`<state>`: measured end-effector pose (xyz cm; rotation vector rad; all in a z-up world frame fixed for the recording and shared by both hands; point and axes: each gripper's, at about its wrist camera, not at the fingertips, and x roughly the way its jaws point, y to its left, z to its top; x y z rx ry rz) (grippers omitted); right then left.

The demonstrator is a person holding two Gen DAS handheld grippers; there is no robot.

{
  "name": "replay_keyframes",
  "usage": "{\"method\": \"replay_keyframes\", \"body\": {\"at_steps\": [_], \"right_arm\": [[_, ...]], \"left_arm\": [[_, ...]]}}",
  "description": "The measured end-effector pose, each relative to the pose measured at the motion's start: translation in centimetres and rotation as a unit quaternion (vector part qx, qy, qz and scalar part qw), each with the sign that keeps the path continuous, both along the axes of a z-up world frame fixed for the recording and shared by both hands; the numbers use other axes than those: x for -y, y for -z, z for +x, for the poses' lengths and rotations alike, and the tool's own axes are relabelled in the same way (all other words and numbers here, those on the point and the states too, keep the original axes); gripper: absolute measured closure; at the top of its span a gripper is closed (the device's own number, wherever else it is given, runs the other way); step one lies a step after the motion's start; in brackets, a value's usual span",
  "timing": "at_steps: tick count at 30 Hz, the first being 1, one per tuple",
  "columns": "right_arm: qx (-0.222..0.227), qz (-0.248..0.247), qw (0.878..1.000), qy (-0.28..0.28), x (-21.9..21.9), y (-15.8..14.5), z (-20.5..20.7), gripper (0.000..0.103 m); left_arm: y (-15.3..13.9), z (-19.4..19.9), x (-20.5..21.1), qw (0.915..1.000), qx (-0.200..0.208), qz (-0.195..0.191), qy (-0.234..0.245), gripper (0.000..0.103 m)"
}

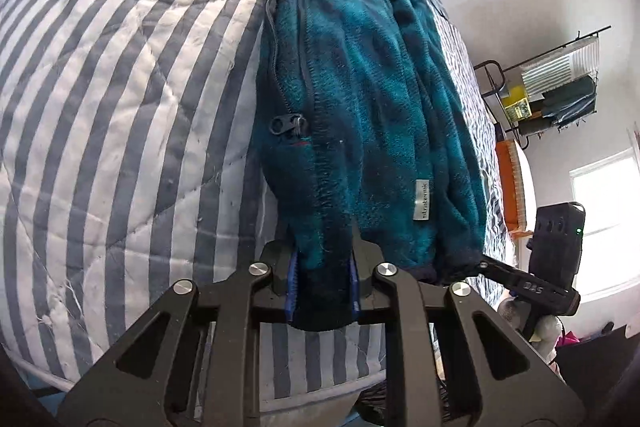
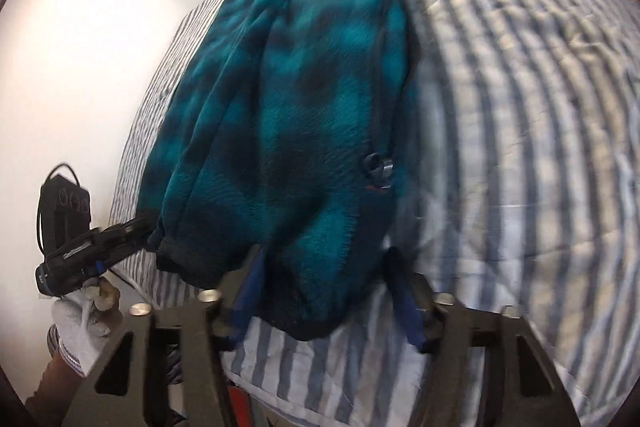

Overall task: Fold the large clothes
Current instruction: 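Regrasp the folded hem with both tools, adjust it, and open both tools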

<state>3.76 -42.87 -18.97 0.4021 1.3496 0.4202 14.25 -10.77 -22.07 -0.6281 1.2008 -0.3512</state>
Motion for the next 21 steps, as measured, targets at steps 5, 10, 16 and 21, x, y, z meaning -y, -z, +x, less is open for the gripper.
{"method": "replay_keyframes", "body": {"at_steps": [5, 10, 16, 21], "right_arm": [[0.049, -0.035, 0.998, -0.010, -0.2, -4.3, -1.1, 0.090], [0.060, -0.116, 0.991, -0.024, -0.8, -3.8, -2.1, 0.093], [0.066, -0.162, 0.983, -0.060, -2.7, -3.2, -2.5, 0.073], [0.151, -0.181, 0.972, -0.012, -1.3, -9.0, -2.5, 0.063]], "left_arm": [[-3.4, -1.0, -1.9, 0.9990, 0.043, -0.002, -0.012, 0.091], [-0.6, -1.2, -1.2, 0.9995, 0.013, 0.029, -0.005, 0.091], [-1.2, -1.1, -0.7, 0.9987, 0.014, 0.050, 0.004, 0.082], [-4.5, -2.2, -1.0, 0.9933, 0.055, 0.100, 0.014, 0.081]]}}
